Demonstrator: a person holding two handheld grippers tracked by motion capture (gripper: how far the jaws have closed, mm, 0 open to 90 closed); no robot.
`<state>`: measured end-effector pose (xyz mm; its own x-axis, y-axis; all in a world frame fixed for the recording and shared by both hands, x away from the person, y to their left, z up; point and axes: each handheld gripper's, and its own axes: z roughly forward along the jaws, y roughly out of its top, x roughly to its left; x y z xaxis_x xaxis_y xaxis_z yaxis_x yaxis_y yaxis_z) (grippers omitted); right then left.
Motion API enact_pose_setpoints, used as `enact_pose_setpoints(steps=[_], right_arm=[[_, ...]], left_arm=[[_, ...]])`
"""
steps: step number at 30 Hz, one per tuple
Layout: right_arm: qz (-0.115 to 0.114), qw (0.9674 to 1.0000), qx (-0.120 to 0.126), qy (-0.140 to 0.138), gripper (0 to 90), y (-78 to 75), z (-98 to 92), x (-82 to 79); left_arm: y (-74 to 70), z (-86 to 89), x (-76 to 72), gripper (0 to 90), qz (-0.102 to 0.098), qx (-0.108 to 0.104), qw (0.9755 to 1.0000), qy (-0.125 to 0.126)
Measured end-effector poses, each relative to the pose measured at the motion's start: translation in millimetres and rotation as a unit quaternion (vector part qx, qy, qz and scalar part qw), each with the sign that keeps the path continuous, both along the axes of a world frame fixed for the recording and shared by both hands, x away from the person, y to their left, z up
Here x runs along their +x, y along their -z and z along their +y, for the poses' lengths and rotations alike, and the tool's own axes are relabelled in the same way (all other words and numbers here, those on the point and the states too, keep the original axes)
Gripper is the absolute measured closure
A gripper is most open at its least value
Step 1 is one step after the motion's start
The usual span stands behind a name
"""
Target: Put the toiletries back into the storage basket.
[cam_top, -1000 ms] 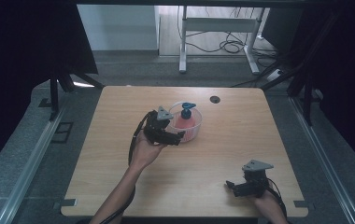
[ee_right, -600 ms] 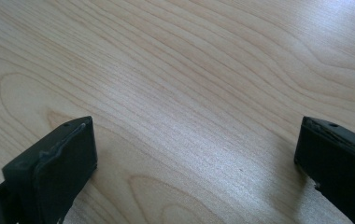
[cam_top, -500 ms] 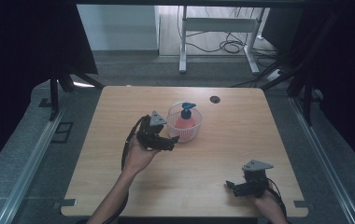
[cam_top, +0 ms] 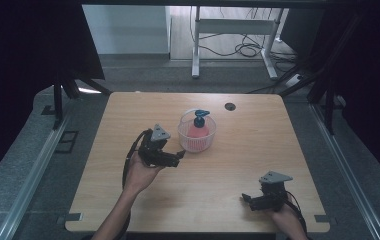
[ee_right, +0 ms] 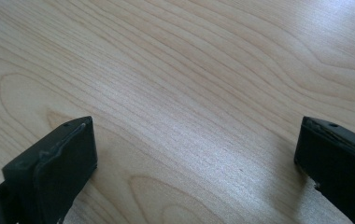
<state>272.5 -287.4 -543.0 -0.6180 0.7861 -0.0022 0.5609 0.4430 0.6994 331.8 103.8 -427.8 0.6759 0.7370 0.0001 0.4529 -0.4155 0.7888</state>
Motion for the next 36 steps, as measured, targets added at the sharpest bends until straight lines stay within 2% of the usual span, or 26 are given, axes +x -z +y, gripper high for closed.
enact_pose_setpoints(steps=[11,19,36], right_arm=[[0.001,1.0000,0.001,0.001,0.0,0.0,0.2,-0.2],[0.001,1.0000,0.001,0.002,0.0,-0.1,0.4,-0.2],[0.001,1.0000,0.002,0.003,0.0,-0.1,0.6,-0.3]], left_arm=[[7.7,13.6,-10.8,10.8,0.007,-0.010,0.9999,-0.008],[11.8,21.2,-19.1,10.8,0.010,-0.007,0.9999,-0.006],[24.0,36.3,-36.8,10.7,0.020,-0.016,0.9996,-0.011]])
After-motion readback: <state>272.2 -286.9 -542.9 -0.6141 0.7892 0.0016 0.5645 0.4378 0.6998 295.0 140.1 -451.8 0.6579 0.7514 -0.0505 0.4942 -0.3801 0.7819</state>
